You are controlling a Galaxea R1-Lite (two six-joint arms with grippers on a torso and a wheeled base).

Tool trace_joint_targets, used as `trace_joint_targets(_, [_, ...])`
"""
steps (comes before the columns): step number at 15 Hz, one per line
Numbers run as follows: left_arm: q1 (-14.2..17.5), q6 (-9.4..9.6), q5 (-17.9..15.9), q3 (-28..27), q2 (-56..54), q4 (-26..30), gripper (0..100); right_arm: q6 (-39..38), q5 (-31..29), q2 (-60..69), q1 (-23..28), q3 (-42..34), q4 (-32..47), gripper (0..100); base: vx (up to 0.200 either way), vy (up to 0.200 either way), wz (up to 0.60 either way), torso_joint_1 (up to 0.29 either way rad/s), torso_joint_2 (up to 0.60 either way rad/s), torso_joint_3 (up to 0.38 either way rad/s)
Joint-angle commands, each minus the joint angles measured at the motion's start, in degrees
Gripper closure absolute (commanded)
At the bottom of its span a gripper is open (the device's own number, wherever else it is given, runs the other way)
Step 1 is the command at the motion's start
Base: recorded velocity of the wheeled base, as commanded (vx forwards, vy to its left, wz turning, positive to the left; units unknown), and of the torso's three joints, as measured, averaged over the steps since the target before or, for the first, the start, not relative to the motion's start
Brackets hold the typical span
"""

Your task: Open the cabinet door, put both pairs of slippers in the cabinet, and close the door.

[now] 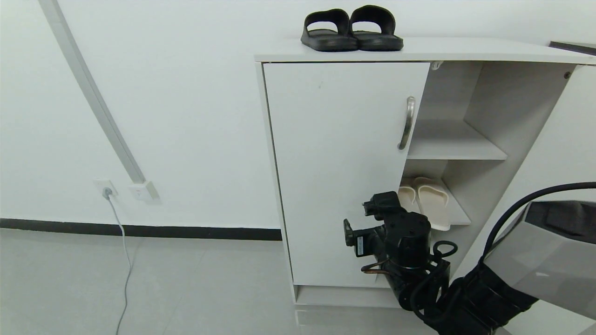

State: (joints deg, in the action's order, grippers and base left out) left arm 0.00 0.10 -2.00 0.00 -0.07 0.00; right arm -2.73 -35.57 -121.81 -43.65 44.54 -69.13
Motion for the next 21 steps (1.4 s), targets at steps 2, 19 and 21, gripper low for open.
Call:
trace_joint_targets(2, [0.00,-0.01,-0.02,0.00,0.07,0.00,100,0.09,-0.02,-0.18,0.06,-0.60,-0.21,0,0.000,0.000,0.00,0.000,0.00,0.000])
trace_joint_targets(19, [0.00,-0.10,-0.02,0.00,0.07,0.00,100,0.36,-0.11,0.26,0.68,-0.95,-0.30,0,0.000,0.000,0.00,0.007,-0.12,-0.113])
trace_joint_targets(21, [0.00,-0.10,-0.02,0.00,0.07,0.00,100,0.36,-0.11,0.26,0.68,-0.95,-0.30,0,0.000,0.000,0.00,0.088,-0.47,-0.356])
